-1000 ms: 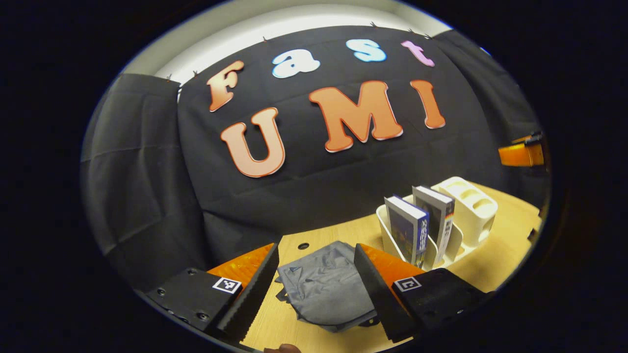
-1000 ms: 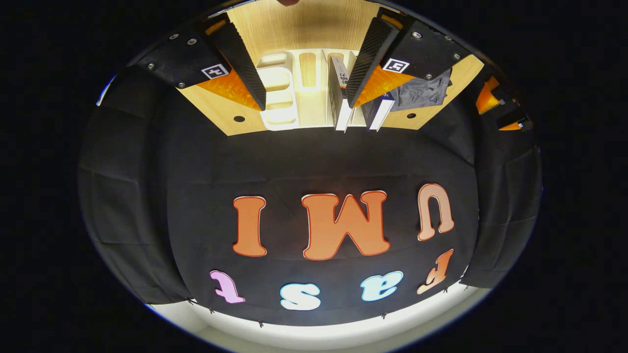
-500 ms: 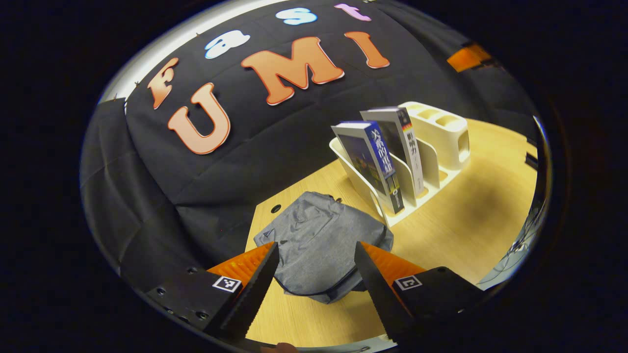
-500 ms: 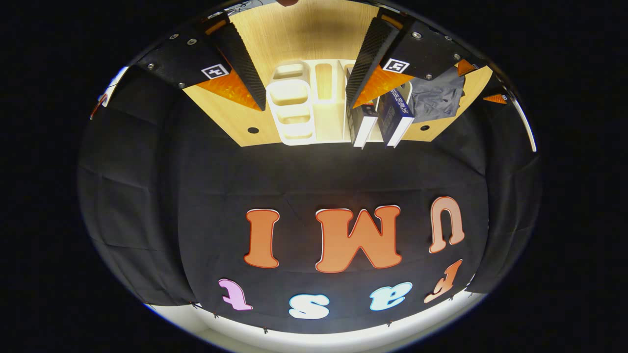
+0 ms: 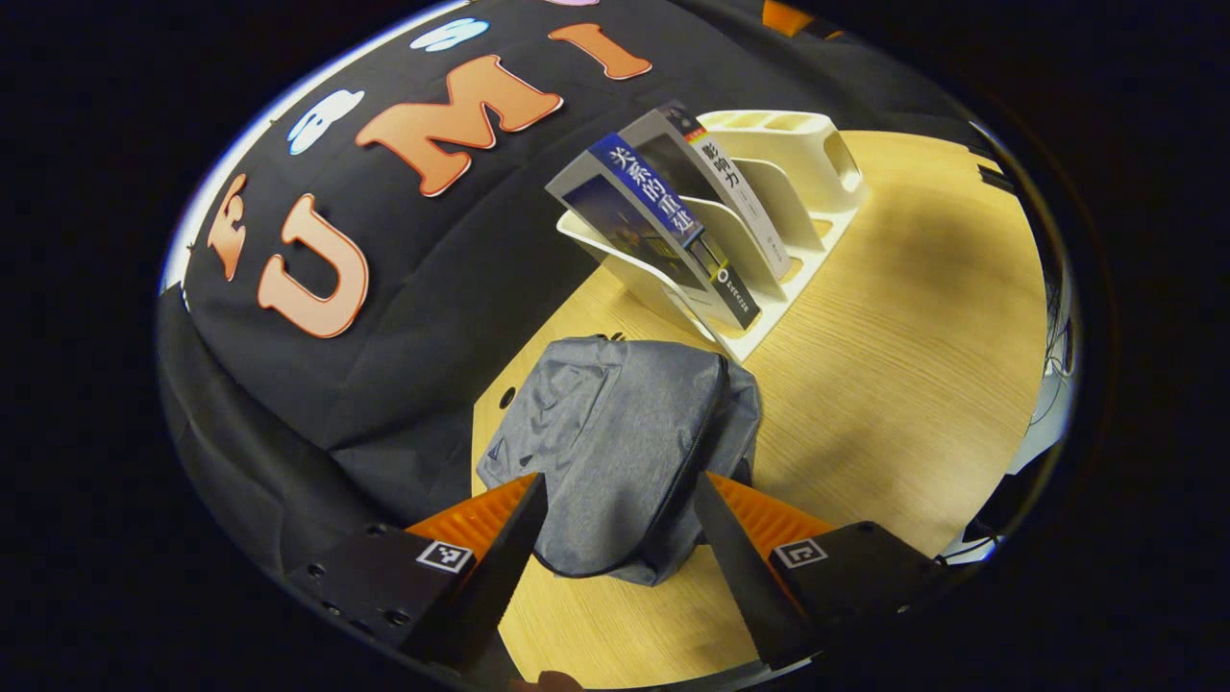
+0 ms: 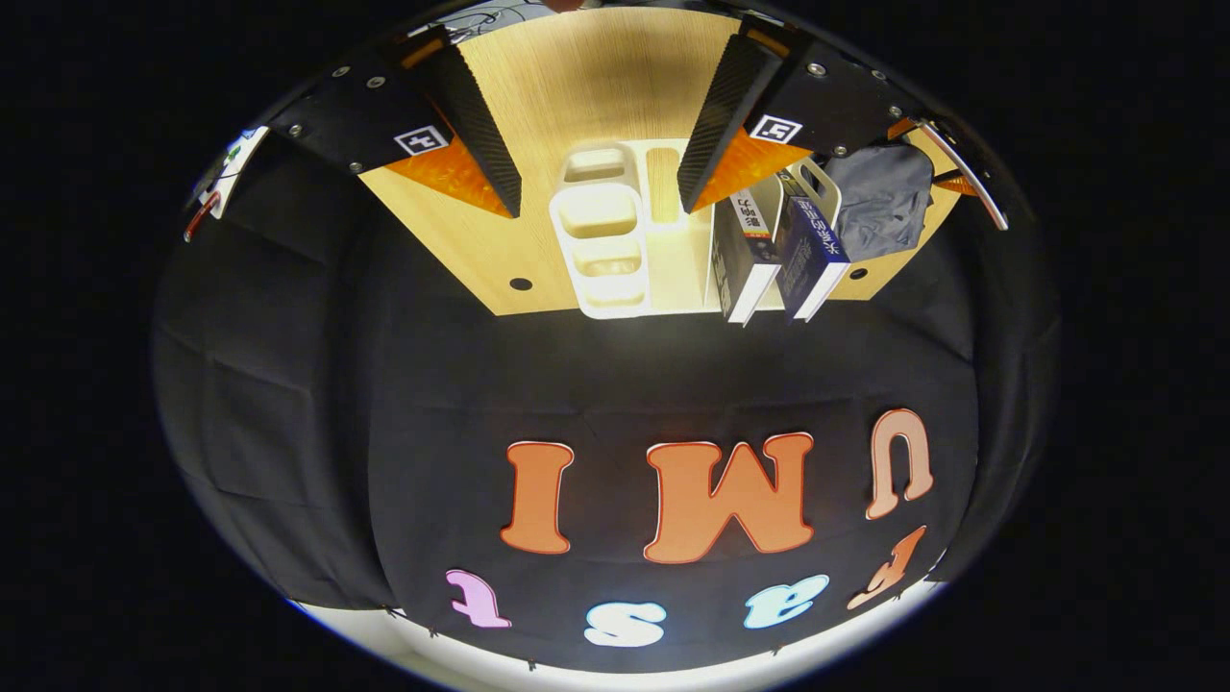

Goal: Open the schoolbag, grab two books from the bookshelf and put them into the schoolbag.

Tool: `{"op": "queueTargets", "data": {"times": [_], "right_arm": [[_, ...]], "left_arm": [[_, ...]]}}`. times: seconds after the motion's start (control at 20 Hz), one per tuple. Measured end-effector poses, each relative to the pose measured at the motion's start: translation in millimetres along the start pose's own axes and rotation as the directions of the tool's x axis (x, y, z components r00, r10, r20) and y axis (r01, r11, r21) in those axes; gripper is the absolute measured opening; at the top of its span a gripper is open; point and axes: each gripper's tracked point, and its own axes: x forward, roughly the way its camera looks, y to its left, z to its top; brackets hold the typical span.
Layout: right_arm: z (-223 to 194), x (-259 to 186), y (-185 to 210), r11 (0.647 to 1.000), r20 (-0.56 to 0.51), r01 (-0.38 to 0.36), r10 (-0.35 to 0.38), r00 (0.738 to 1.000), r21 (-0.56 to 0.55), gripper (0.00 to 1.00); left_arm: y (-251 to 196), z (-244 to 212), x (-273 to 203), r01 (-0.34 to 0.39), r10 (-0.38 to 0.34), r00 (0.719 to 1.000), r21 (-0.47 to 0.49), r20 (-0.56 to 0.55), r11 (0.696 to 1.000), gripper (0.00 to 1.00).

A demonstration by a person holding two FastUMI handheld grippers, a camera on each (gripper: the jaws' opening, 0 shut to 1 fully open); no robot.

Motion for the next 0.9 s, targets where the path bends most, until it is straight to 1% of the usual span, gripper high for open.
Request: {"op": "queueTargets", "data": {"times": [0.1,0.25,0.4,0.5,0.55,0.65,0.7,0.85,0.9], "right_arm": [[-1.4,2.6,0.4,1.000,-0.009,0.005,-0.005,1.000,-0.001,0.98],[-4.5,6.1,1.1,1.000,-0.024,0.009,-0.009,1.000,-0.005,0.98],[-6.7,10.1,4.3,1.000,-0.038,0.006,-0.006,0.999,0.000,0.98],[-7.6,12.2,7.3,1.000,-0.043,0.002,-0.001,0.999,0.001,0.98],[-7.7,12.7,8.5,1.000,-0.045,-0.001,0.001,0.999,0.000,0.98],[-8.5,15.1,11.9,1.000,-0.050,-0.009,0.009,0.999,0.000,0.98],[-8.2,15.5,13.0,1.000,-0.052,-0.012,0.012,0.999,0.004,0.98],[-8.5,18.2,14.3,0.999,-0.055,-0.018,0.019,0.998,0.029,0.98],[-8.8,19.0,13.3,0.999,-0.057,-0.016,0.019,0.998,0.039,0.98]], "left_arm": [[-6.1,-7.0,14.7,0.013,-0.013,1.000,0.016,-0.019,1.000,0.98],[-3.2,-11.4,28.2,0.001,0.002,0.999,0.056,-0.042,0.998,0.98],[-3.9,-19.5,38.4,0.015,-0.011,0.997,0.043,-0.078,0.999,0.98],[-1.3,-15.1,41.3,0.006,-0.001,0.998,0.070,-0.068,0.998,0.97],[-0.4,-14.5,37.7,0.002,0.003,0.998,0.087,-0.059,0.996,0.95],[-5.6,-11.0,37.8,0.018,-0.013,0.998,0.094,-0.054,0.995,0.72],[-9.3,-11.9,38.3,0.033,-0.028,0.998,0.092,-0.062,0.995,0.57],[-16.1,-15.6,40.2,0.084,-0.077,0.991,0.057,-0.105,0.995,0.30],[-16.1,-16.5,38.1,0.094,-0.089,0.990,0.041,-0.112,0.995,0.07]]}}
